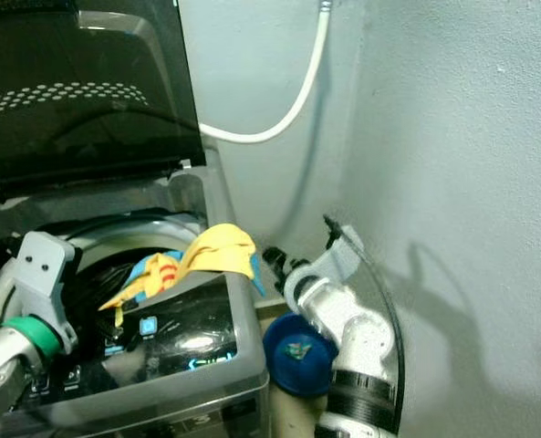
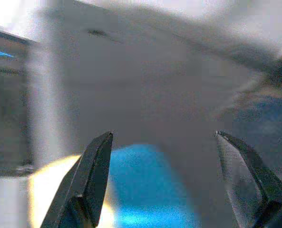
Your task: Clothes washing
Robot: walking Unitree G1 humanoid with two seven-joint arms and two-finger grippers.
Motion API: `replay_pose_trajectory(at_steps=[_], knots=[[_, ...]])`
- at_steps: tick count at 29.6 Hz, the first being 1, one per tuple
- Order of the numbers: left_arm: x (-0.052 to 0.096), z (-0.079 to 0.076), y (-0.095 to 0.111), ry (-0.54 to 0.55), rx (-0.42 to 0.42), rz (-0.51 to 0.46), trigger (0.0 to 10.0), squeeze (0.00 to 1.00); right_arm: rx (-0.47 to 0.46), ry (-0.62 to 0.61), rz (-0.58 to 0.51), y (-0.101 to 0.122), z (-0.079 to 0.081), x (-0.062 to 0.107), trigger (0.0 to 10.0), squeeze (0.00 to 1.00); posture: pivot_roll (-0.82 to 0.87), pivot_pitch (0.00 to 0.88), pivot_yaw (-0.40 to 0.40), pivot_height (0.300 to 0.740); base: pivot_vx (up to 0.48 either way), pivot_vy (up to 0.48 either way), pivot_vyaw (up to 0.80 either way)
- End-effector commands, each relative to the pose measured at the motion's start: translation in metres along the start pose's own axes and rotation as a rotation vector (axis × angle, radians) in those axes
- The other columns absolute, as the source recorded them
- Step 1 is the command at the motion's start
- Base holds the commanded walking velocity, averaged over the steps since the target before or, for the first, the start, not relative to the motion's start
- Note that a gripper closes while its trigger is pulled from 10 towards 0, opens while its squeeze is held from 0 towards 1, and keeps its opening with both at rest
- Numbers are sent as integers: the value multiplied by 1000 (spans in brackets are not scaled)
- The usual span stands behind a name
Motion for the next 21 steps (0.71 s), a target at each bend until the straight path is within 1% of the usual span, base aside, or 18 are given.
replay_pose_trajectory(at_steps=[1, 2, 3, 5, 6, 7, 8, 9, 10, 11, 13, 15, 16, 17, 18, 19, 20, 21], knots=[[2, 2, -5, 10, -5, 19, 10000, 0, -172, 280, 134, -33, 79, 1, 10000, 0, 49, 45, 116, 740, 0, 0, 0], [2, 2, -5, 10, -5, 19, 10000, 0, -172, 280, 134, -33, 79, 1, 10000, 0, 49, 45, 116, 740, 0, 0, 0], [2, 2, -5, 11, -4, 19, 10000, 0, -219, 361, 147, -26, 97, 8, 10000, 0, 49, 45, 115, 740, 0, 0, 0], [2, 2, -5, 11, -4, 19, 10000, 0, -219, 361, 147, -26, 97, 8, 10000, 0, 49, 45, 115, 740, 0, 0, 0], [2, 2, -5, 12, -3, 19, 10000, 0, -299, 485, 149, -13, 124, 19, 10000, 0, 45, 48, 115, 740, 0, 0, 0], [2, 2, -5, 12, -3, 19, 10000, 0, -299, 485, 149, -13, 124, 19, 10000, 0, 45, 48, 115, 740, 0, 0, 0], [2, 2, -5, 13, -3, 19, 10000, 0, -352, 563, 158, -4, 140, 28, 10000, 0, 44, 48, 115, 740, 0, 0, 0], [2, 2, -5, 13, -3, 19, 10000, 0, -352, 563, 158, -4, 140, 28, 10000, 0, 44, 48, 115, 740, 0, 0, 0], [1, 2, -5, 14, -1, 18, 10000, 0, -392, 673, 131, 14, 159, 38, 10000, 0, 44, 48, 112, 740, 0, 0, 0], [1, 2, -5, 14, -1, 18, 10000, 0, -392, 673, 131, 14, 159, 38, 10000, 0, 44, 48, 112, 740, 0, 0, 0], [1, 2, -6, 17, -1, 18, 10000, 0, -27, 694, -77, 42, 163, 41, 10000, 0, 41, 49, 111, 740, 0, 0, 0], [1, 2, -6, 17, -1, 18, 10000, 0, -27, 694, -77, 42, 163, 41, 10000, 0, 41, 49, 111, 740, 0, 0, 0], [1, 2, -7, 18, -2, 19, 10000, 0, 261, 599, -147, 41, 152, 32, 10000, 0, 42, 51, 109, 740, 0, 0, 0], [1, 2, -7, 18, -5, 20, 10000, 0, 515, 448, -164, 34, 128, 14, 10000, 0, 42, 53, 105, 740, 0, 0, 0], [1, 2, -7, 18, -5, 20, 10000, 0, 515, 448, -164, 34, 128, 14, 10000, 0, 42, 53, 105, 740, 0, 0, 0], [0, 1, -8, 19, -7, 20, 10000, 0, 648, 342, -153, 26, 106, 0, 10000, 0, 43, 53, 102, 740, 0, 0, 0], [1, 1, -7, 20, -8, 19, 10000, 0, 721, 249, -137, 20, 81, -14, 10000, 0, 49, 56, 97, 740, 0, 0, 0], [1, 1, -7, 21, -8, 18, 10000, 0, 735, 199, -123, 17, 66, -21, 10000, 0, 49, 56, 97, 740, 0, 0, 0]])
Point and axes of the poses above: a point about 5 cm out from each wrist's last joint towards the gripper, its own x axis pointing back from the gripper into the wrist, its own y axis along the axis of the wrist's last joint, z = x × y, the point moved 1 cm from there along -x, pointing out of the wrist towards the gripper, and after that the axes turned 5 degrees about x, right-handed, at the moved point
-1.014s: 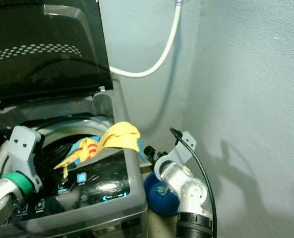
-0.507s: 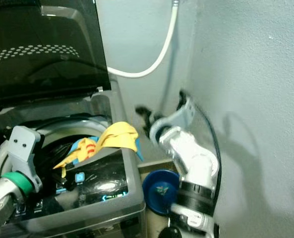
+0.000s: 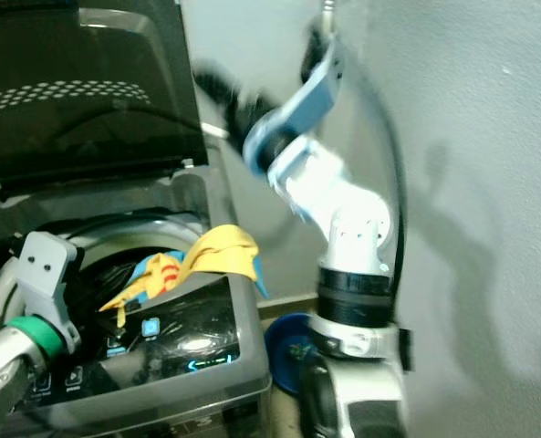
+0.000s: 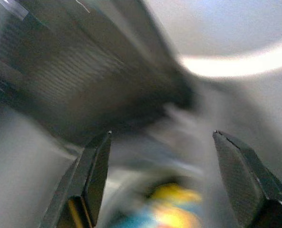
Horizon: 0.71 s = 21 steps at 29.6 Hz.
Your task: Clothes washing
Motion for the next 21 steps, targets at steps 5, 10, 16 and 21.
replay_pose_trajectory(at_steps=[5, 10, 16, 21], knots=[[3, 3, -5, 22, -9, 22, 10000, 0, 50, -113, 93, -41, -25, -7, 10000, 0, 52, 61, 90, 740, 0, 0, 0], [5, 3, -6, 25, -7, 24, 10000, 0, -58, -180, 136, -55, -37, -4, 10000, 0, 49, 62, 89, 740, 0, 0, 0], [5, 2, -6, 24, -4, 23, 10000, 0, -315, -252, 217, -81, -48, 3, 10000, 0, 48, 61, 90, 740, 0, 0, 0], [4, 1, -6, 19, -4, 22, 10000, 0, -569, -207, 314, -113, -36, 10, 10000, 0, 45, 61, 95, 740, 0, 0, 0]])
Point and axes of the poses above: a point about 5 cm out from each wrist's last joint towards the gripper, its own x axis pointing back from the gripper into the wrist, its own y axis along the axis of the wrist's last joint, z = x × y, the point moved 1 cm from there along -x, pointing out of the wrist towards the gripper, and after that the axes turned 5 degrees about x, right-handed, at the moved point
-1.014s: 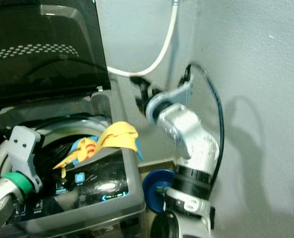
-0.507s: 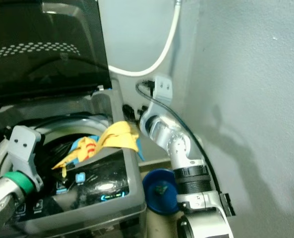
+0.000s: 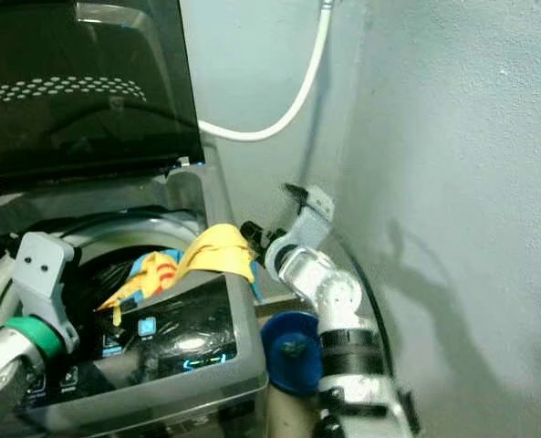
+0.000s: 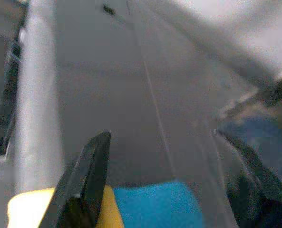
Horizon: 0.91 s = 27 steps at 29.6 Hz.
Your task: Clothes washing
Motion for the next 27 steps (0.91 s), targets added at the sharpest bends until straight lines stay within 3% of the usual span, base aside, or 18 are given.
replay_pose_trajectory(at_steps=[1, 3, 5, 10, 12, 13, 16, 17, 19, 22, 23, 25, 27], knots=[[3, 1, -7, 10, -4, 35, 10000, 0, -93, 41, 115, -26, 4, -1, 10000, 0, 45, 62, 98, 740, 0, 0, 0], [2, 2, -7, 9, -4, 35, 10000, 0, -138, 70, 148, -32, 9, -1, 10000, 0, 45, 62, 98, 740, 0, 0, 0], [2, 2, -7, 8, -6, 35, 10000, 0, -209, 159, 200, -37, 33, 4, 10000, 0, 44, 60, 102, 740, 0, 0, 0], [2, 2, -7, 7, -6, 35, 10000, 0, -241, 231, 237, -36, 55, 10, 10000, 0, 41, 59, 103, 740, 0, 0, 0], [1, 2, -7, 6, -7, 35, 10000, 0, -231, 350, 275, -36, 91, 20, 10000, 0, 38, 56, 103, 740, 0, 0, 0], [1, 2, -7, 6, -7, 35, 10000, 0, -231, 350, 275, -36, 91, 20, 10000, 0, 38, 56, 103, 740, 0, 0, 0], [0, 2, -7, 5, -7, 32, 10000, 0, -219, 485, 314, -36, 133, 30, 10000, 0, 42, 53, 99, 740, 0, 0, 0], [0, 2, -7, 5, -7, 32, 10000, 0, -219, 485, 314, -36, 133, 30, 10000, 0, 42, 53, 99, 740, 0, 0, 0], [0, 2, -6, 7, -7, 30, 10000, 0, -234, 542, 330, -34, 149, 36, 10000, 0, 44, 53, 97, 740, 0, 0, 0], [2, 3, -6, 15, -10, 30, 10000, 0, -273, 676, 320, -20, 182, 52, 10000, 0, 48, 54, 92, 740, 0, 0, 0], [2, 3, -6, 15, -10, 30, 10000, 0, -273, 676, 320, -20, 182, 52, 10000, 0, 48, 54, 92, 740, 0, 0, 0], [2, 3, -6, 17, -10, 30, 10000, 0, -360, 793, 266, 2, 204, 68, 10000, 0, 49, 55, 90, 740, 0, 0, 0], [2, 3, -6, 19, -10, 29, 10000, 0, -376, 835, 231, 12, 210, 73, 10000, 0, 41, 45, 92, 740, 0, 0, 0]])
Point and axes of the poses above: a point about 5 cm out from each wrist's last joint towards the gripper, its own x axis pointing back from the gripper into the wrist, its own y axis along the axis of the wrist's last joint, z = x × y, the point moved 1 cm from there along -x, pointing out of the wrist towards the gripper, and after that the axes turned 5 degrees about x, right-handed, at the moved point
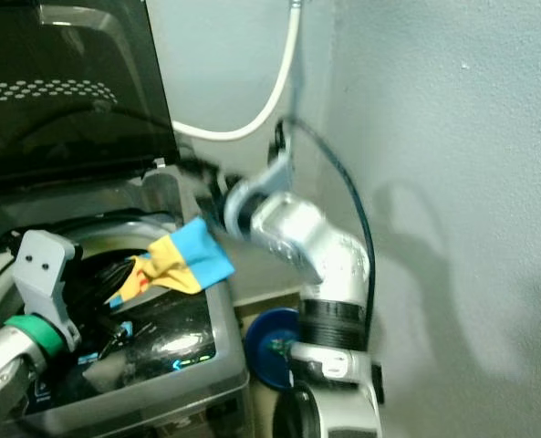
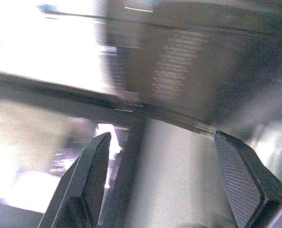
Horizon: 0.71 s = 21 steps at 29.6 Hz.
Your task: Clothes washing
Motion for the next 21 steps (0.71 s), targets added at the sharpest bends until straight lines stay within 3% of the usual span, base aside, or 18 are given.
replay_pose_trajectory(at_steps=[1, 4, 5, 6, 7, 8, 9, 10, 11, 13, 15, 16, 19, 20, 21], knots=[[3, 4, -8, 26, -6, 38, 10000, 0, -119, 119, 91, -37, 18, -20, 10000, 0, 48, 60, 90, 740, 0, 0, 0], [3, 4, -8, 26, -6, 37, 10000, 0, -92, 111, 74, -32, 16, -19, 10000, 0, 48, 57, 90, 740, 0, 0, 0], [3, 4, -8, 27, -6, 36, 10000, 0, -49, 70, 40, -22, 5, -18, 10000, 0, 44, 54, 90, 740, 0, 0, 0], [3, 5, -8, 31, -6, 34, 10000, 0, 76, -27, -8, -11, -16, -16, 10000, 0, 45, 55, 90, 740, 0, 0, 0], [3, 5, -8, 36, -11, 30, 10000, 0, 301, -161, -56, 2, -39, -11, 10000, 0, 46, 54, 90, 740, 0, 0, 0], [3, 5, -8, 36, -11, 30, 10000, 0, 301, -161, -56, 2, -39, -11, 10000, 0, 46, 54, 90, 740, 0, 0, 0], [3, 6, -7, 40, -15, 27, 10000, 0, 466, -252, -72, 11, -54, -6, 10000, 0, 47, 54, 90, 740, 0, 0, 0], [3, 6, -7, 40, -15, 27, 10000, 0, 466, -252, -72, 11, -54, -6, 10000, 0, 47, 54, 90, 740, 0, 0, 0], [4, 8, -7, 47, -24, 26, 10000, 0, 752, -333, -68, 17, -68, 1, 10000, 0, 46, 55, 90, 740, 0, 0, 0], [4, 8, -7, 47, -24, 26, 10000, 0, 752, -333, -68, 17, -68, 1, 10000, 0, 46, 55, 90, 740, 0, 0, 0], [7, 14, -7, 62, -53, 26, 10000, 0, 1211, -335, 16, 14, -84, 10, 10000, 0, 48, 57, 90, 740, 0, 0, 0], [9, 19, -5, 71, -65, 25, 10000, 0, 1303, -272, 65, 9, -87, 16, 10000, 0, 47, 59, 91, 740, 0, 0, 0], [12, 25, -3, 82, -78, 19, 10000, 0, 1298, -180, 88, 7, -86, 22, 10000, 0, 47, 59, 90, 740, 0, 0, 0], [14, 28, -2, 84, -82, 17, 10000, 0, 1271, -151, 80, 8, -82, 25, 10000, 341, 49, 60, 90, 740, 0, 0, 0], [15, 29, -1, 85, -85, 16, 10000, 0, 1259, -133, 75, 10, -80, 26, 10000, 341, 49, 60, 90, 740, 0, 0, 0]])
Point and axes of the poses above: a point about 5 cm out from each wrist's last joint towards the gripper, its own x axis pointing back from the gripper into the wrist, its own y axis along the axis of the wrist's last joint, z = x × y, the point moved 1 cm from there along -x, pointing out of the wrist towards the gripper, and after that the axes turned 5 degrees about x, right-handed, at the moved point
